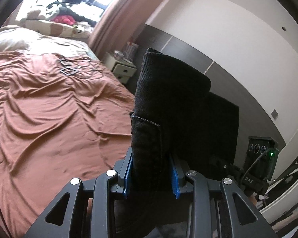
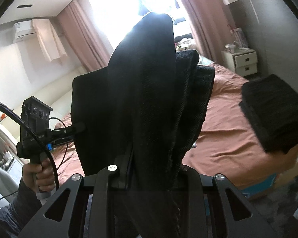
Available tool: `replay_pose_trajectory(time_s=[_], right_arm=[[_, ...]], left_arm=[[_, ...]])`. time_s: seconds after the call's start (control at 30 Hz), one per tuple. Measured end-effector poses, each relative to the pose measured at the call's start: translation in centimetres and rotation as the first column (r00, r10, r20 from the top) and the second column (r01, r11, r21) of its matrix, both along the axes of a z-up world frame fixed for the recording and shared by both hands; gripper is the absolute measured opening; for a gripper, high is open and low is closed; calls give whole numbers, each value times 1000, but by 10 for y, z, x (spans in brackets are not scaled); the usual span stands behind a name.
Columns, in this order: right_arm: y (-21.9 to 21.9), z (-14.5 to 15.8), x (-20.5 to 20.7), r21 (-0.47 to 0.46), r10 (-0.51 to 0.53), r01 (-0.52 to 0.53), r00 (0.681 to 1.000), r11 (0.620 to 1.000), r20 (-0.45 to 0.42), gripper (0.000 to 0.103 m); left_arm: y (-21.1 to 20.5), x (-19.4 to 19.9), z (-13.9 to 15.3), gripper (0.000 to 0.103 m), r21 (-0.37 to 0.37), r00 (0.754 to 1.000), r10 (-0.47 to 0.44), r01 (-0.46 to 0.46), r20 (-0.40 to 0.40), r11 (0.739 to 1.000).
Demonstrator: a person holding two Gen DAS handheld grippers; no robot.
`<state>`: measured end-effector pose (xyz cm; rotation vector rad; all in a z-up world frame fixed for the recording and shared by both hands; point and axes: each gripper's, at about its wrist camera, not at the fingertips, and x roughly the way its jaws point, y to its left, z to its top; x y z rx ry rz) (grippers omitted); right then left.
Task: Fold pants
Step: 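Lift the folded pants with both grippers and carry them toward the clothes stack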
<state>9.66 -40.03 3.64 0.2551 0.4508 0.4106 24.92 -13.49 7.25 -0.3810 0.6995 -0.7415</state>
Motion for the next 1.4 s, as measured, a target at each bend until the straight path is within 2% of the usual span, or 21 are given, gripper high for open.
replay_pose_trajectory(time_s=[0.37, 0.83, 1.17, 1.4], right_arm=[[-41, 19, -2, -52, -101, 102, 994, 993, 29, 23], [-50, 30, -4, -96, -194, 200, 979, 975, 65, 23], [-49, 40, -6, -164, -251, 257, 966, 952, 55, 23], [-36, 44, 0, -220, -289, 294, 956, 930, 53, 23]], left_arm=[[-81, 47, 8, 34, -16, 996, -94, 94, 7, 995], [-184, 104, 23, 34, -22, 979, -203, 203, 22, 979], [-253, 160, 15, 34, -69, 964, -265, 264, -4, 962], [-293, 200, -6, 34, -108, 955, -294, 288, -38, 951]])
